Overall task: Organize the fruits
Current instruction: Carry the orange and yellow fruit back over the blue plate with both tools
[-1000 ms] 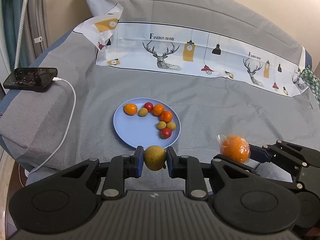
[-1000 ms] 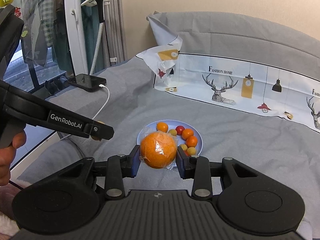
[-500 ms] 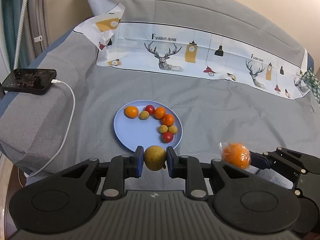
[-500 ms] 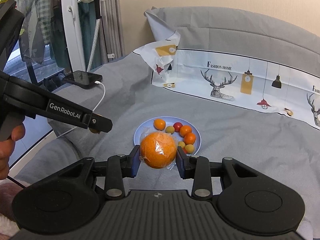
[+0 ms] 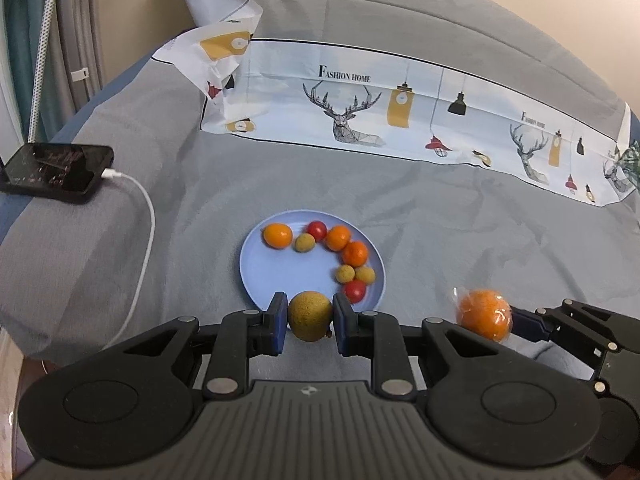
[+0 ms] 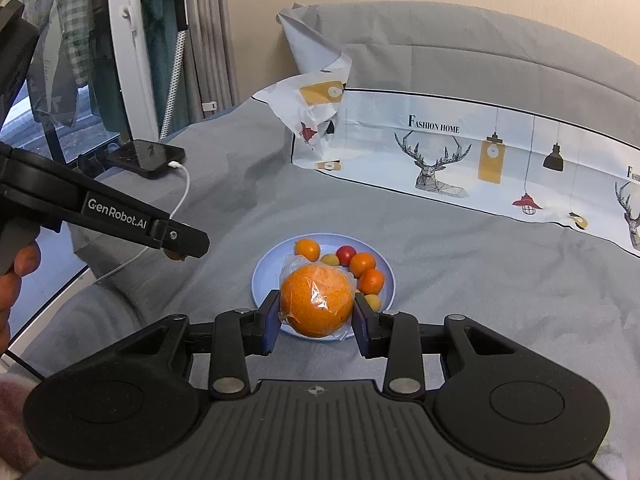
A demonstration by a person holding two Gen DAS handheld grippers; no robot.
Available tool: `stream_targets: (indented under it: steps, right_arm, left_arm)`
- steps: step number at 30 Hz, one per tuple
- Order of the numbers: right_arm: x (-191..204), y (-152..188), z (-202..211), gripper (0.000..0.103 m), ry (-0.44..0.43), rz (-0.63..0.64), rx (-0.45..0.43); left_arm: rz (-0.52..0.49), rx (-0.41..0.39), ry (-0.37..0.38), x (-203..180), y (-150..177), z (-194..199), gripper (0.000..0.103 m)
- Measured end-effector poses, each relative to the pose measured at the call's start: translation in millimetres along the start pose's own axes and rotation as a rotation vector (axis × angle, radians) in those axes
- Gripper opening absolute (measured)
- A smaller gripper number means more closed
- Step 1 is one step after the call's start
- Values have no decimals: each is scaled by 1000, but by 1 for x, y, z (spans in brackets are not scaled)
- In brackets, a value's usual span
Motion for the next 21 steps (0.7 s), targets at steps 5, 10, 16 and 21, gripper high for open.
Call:
stream_targets:
  steps: [5,10,16,21]
  right_arm:
    - [-8,-6,-26,38,-4,-5,20]
    - [-16,-8,-61,38,-10,-12,61]
    - [-26,-4,-111,38,-16,-23,122]
    - [-33,4,-152,38,-20,-24,181]
  left_arm:
    - [-1,12,-18,3,-18,-27,26]
    - [0,68,-28,6,-31,-69,26]
    - [-21,139,-53,11,-37,-125,26]
    - [-33,188,-81,15,-37,-163,26]
Point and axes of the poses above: each gripper's, at about its wrist camera, not at the fingertips, and z roughly against the way its jaws point, x to its left, y to its underside, the point moved 4 cm from there along -z, roughly the way its jaws point, and after that the axes turned 3 degrees about z, right-handed, at the moved point
